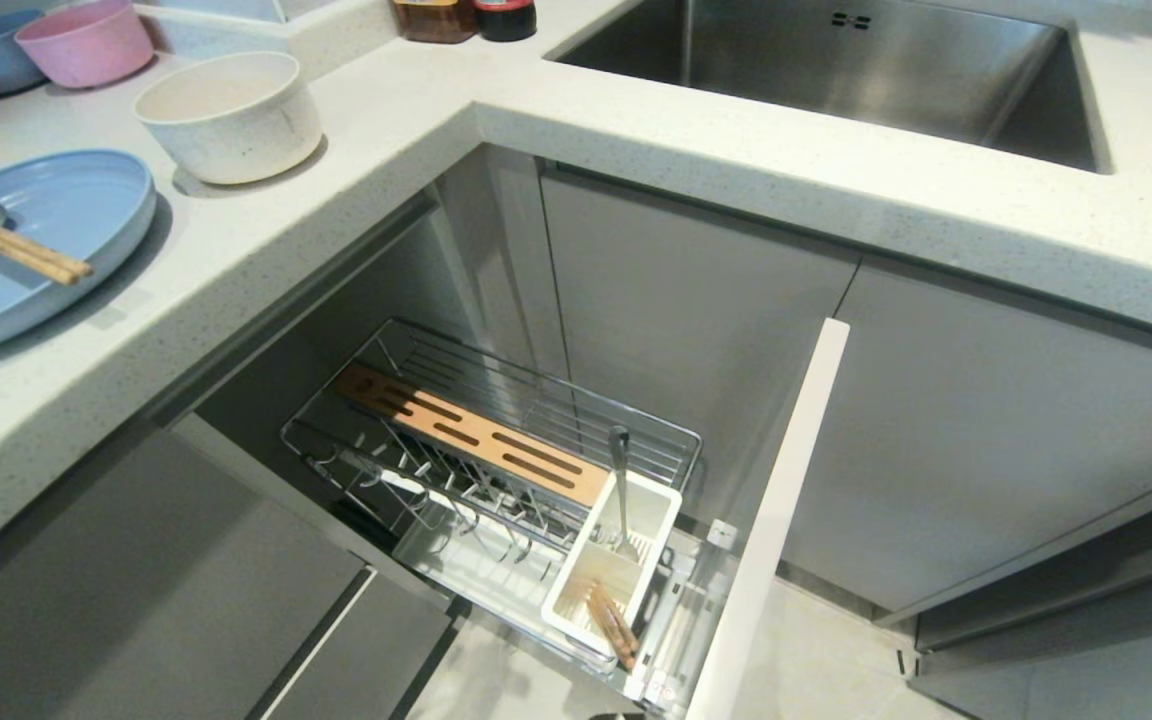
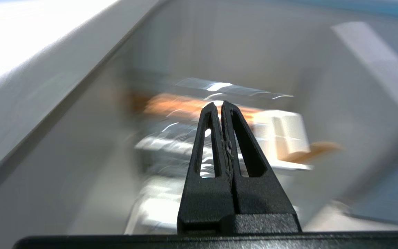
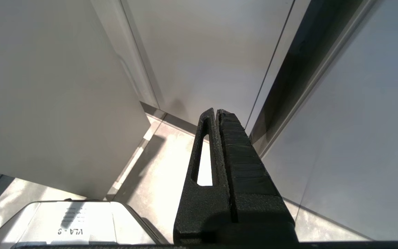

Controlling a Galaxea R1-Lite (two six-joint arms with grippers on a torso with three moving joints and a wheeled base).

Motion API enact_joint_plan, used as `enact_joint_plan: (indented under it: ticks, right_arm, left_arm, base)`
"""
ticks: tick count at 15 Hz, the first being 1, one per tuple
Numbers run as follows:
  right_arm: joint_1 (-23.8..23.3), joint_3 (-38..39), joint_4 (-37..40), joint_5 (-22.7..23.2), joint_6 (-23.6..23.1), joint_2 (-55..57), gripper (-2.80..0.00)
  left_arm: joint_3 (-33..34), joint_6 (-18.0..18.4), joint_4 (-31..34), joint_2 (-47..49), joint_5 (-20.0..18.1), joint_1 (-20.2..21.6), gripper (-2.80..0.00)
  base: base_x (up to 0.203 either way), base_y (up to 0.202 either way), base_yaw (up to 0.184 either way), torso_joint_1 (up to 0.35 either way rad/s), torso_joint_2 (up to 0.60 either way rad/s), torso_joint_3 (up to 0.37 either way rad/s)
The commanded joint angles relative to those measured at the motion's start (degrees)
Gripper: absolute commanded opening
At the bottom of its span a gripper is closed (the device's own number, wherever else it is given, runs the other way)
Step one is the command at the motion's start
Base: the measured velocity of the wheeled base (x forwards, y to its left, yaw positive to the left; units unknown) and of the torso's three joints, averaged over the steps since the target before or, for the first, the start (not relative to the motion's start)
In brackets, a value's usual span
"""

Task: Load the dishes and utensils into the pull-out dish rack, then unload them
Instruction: Pick up the bowl and place it in the cupboard

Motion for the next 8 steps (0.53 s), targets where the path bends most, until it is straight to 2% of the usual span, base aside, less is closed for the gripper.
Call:
enact_joint_plan:
  ticks: [1, 3, 4, 6, 8]
  right_arm:
    - [0.0, 0.1, 0.0, 0.0, 0.0, 0.0, -2.8]
    - [0.0, 0.1, 0.0, 0.0, 0.0, 0.0, -2.8]
    - [0.0, 0.0, 0.0, 0.0, 0.0, 0.0, -2.8]
    - [0.0, 0.1, 0.0, 0.0, 0.0, 0.0, -2.8]
    - [0.0, 0.1, 0.0, 0.0, 0.0, 0.0, -2.8]
  left_arm:
    - [-6.7, -0.9, 4.0, 0.2, -7.0, 0.0, -2.8]
    - [-18.4, -4.7, 9.9, 2.7, -13.7, 0.1, -2.8]
    - [-24.0, -6.7, 11.1, 5.9, -15.3, 0.2, -2.8]
    - [-36.3, -10.4, 12.6, 15.4, -16.5, 0.7, -2.8]
    - [-48.5, -12.9, 13.3, 24.5, -15.5, 2.4, -2.8]
  base:
    - [0.0, 0.0, 0.0, 0.0, 0.0, 0.0]
    - [0.0, 0.0, 0.0, 0.0, 0.0, 0.0]
    - [0.0, 0.0, 0.0, 0.0, 0.0, 0.0]
    - [0.0, 0.0, 0.0, 0.0, 0.0, 0.0]
    - [0.0, 0.0, 0.0, 0.0, 0.0, 0.0]
